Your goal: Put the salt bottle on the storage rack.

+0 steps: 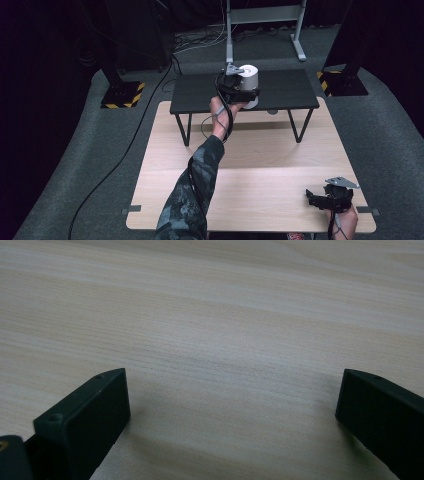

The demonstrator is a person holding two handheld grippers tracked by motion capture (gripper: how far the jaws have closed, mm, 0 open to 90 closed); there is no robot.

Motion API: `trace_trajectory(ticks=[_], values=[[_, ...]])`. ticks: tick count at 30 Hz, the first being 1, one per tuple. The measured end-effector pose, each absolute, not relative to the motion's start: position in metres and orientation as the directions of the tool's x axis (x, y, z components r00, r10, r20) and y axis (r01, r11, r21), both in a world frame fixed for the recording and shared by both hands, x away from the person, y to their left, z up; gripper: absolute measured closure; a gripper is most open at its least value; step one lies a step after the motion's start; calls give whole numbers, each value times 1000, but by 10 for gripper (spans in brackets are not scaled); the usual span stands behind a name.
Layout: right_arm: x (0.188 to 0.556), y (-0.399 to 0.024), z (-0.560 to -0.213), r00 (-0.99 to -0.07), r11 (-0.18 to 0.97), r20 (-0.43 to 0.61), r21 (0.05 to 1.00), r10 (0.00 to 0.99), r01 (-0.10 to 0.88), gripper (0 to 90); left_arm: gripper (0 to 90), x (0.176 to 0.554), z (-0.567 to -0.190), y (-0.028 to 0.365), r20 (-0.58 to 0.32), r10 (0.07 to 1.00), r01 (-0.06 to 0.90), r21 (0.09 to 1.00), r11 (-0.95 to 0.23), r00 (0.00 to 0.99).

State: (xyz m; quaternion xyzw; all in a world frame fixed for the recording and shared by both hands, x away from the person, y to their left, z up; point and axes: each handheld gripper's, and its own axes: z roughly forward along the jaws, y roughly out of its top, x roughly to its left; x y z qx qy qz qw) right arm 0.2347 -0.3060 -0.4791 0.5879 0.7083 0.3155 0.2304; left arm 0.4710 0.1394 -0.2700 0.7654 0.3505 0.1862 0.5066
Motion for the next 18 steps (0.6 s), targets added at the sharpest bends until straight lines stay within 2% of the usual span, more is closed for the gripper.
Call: trace_trajectory(ticks=[18], values=[[235,-306,-479,-212,116,45,716,976,688,0,290,476,-283,100,-24,752,341,900,-270,659]])
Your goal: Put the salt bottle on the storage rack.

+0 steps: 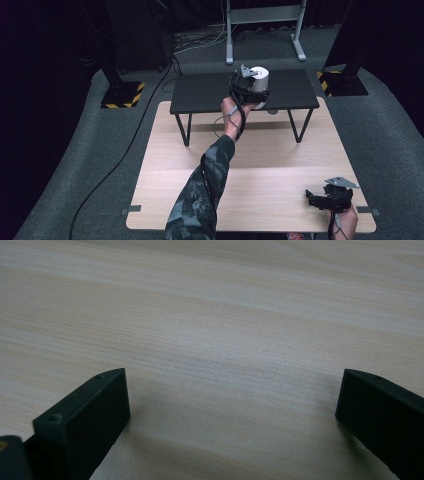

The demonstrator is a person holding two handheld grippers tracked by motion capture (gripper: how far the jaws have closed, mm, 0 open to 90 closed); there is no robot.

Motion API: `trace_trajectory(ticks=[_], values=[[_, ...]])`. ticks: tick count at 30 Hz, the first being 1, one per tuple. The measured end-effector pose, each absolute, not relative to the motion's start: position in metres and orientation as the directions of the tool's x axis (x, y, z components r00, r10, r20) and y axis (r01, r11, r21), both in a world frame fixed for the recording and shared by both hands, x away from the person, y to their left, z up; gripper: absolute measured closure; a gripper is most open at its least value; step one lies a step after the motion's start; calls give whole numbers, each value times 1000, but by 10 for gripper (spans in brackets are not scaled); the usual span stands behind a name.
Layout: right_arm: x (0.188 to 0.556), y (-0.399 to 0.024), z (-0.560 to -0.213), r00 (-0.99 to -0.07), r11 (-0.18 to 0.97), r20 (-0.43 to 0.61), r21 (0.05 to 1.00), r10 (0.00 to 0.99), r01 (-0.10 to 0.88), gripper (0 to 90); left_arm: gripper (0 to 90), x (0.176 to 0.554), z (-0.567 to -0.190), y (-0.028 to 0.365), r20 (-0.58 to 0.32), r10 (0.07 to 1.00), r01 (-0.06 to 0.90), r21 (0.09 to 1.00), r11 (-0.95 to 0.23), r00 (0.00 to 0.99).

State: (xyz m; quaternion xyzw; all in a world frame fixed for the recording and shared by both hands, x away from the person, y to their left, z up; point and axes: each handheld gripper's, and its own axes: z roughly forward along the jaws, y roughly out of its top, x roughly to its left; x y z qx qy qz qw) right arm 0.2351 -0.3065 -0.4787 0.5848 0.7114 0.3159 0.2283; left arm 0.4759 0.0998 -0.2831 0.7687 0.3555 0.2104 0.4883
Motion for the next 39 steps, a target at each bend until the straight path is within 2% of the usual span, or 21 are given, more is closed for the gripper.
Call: trace_trajectory(ticks=[4,10,18,19,21,22,31,33,36,37,39], values=[[235,-306,-479,-212,119,41,716,976,688,0,290,474,-285,95,14,752,317,901,-295,659],[235,-306,-479,-212,120,40,715,976,689,0,289,472,-291,95,21,754,297,912,-283,657],[235,-306,-478,-213,119,43,714,976,689,0,273,476,-285,96,-7,754,330,902,-280,657],[235,-306,-478,-214,120,42,715,976,689,0,227,475,-286,97,-16,760,335,903,-268,649],[235,-307,-479,-213,117,45,716,976,688,0,7,469,-287,96,-25,780,344,906,-246,625],[235,-307,-479,-213,115,47,717,976,687,0,0,466,-287,99,-18,777,333,910,-248,629],[235,-306,-479,-210,116,43,716,977,688,0,0,415,-295,139,52,779,266,924,-276,625],[234,-305,-479,-209,117,41,717,977,687,0,0,394,-304,149,104,797,258,914,-312,595],[233,-305,-479,-212,121,36,723,977,680,0,0,361,-330,170,135,819,259,909,-326,557],[233,-305,-479,-212,121,36,723,977,680,0,0,361,-330,170,135,819,259,909,-326,557],[233,-305,-479,-211,121,36,723,977,681,0,0,331,-359,190,164,839,277,896,-346,519]])
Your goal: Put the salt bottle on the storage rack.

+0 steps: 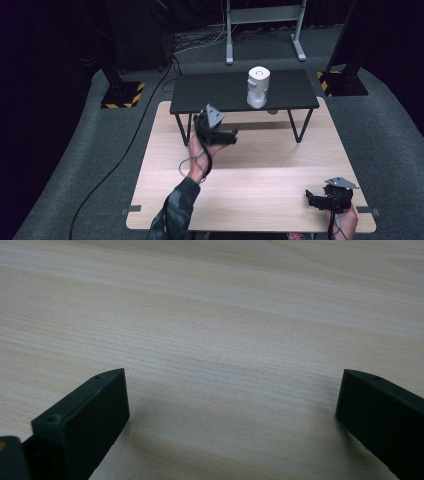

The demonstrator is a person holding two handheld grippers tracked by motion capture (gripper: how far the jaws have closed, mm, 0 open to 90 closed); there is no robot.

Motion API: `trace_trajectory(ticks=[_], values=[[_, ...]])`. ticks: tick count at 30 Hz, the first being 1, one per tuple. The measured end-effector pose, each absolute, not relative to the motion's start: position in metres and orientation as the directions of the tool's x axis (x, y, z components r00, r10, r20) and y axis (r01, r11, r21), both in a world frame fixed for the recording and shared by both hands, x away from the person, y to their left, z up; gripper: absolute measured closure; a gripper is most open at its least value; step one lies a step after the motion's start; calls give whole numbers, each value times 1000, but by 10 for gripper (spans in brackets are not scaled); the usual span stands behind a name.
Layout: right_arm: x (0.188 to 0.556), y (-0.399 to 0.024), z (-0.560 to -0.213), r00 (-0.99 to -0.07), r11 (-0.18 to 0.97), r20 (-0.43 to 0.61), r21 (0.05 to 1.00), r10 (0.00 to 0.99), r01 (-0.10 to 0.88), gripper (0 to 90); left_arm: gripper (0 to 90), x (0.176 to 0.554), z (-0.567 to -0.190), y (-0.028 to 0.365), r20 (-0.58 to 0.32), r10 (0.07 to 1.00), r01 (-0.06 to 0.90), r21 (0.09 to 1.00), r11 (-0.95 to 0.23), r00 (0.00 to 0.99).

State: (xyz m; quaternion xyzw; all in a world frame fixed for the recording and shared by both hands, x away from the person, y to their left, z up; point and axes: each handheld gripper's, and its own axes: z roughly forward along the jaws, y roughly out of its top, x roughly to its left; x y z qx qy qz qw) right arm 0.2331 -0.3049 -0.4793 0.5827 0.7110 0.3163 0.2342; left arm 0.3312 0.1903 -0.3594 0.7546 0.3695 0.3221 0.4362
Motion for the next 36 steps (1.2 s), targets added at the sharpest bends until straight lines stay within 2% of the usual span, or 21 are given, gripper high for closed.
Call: trace_trajectory(ticks=[5,6,8,13,19,36], values=[[234,-303,-479,-206,123,29,718,978,685,0,0,285,-417,221,170,896,368,868,-334,410],[234,-303,-479,-206,123,29,718,978,685,0,0,285,-417,221,170,896,368,868,-334,410],[235,-301,-478,-205,128,23,713,979,689,0,0,264,-443,238,153,921,430,848,-308,358],[236,-300,-478,-199,123,24,711,980,692,0,0,251,-461,252,128,941,481,833,-273,313],[235,-299,-478,-191,118,22,712,981,692,0,0,253,-475,259,93,946,546,798,-257,309],[235,-297,-478,-183,116,17,713,983,691,0,0,261,-477,268,54,926,574,771,-277,374]])
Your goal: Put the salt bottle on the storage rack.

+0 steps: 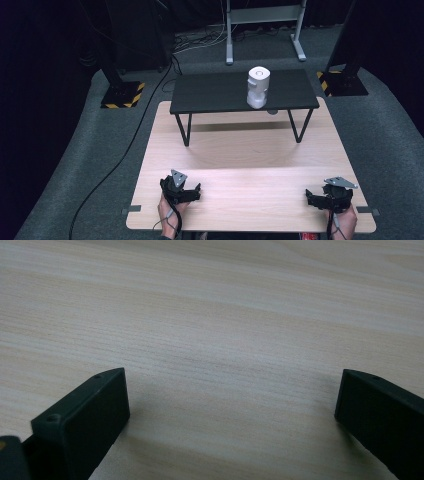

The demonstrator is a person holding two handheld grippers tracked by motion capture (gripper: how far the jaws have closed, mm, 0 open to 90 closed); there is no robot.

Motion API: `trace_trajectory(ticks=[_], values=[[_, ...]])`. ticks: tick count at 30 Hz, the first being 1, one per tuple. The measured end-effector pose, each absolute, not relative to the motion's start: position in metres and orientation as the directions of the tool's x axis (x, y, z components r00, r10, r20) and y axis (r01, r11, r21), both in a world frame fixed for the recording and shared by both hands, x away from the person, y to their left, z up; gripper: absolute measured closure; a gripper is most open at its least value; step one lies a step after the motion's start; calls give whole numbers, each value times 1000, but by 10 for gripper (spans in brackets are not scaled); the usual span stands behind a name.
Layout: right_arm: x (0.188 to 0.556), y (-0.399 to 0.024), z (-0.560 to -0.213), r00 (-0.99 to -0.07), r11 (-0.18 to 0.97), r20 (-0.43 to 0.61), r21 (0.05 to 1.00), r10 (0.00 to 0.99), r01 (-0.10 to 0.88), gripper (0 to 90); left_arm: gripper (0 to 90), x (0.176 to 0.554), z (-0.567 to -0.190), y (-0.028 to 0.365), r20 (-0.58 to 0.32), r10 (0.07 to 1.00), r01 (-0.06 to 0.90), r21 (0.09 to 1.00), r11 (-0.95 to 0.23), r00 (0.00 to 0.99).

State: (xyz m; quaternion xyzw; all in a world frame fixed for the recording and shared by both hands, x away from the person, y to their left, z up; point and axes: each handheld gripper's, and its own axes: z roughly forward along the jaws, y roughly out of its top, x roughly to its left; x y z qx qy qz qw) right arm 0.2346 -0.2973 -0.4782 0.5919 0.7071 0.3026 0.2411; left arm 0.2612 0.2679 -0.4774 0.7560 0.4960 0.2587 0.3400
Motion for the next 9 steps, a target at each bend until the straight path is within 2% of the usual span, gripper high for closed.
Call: trace_trajectory(ticks=[9], values=[[234,-297,-478,-185,119,15,715,983,689,0,0,272,-473,263,84,902,594,726,-346,423]])
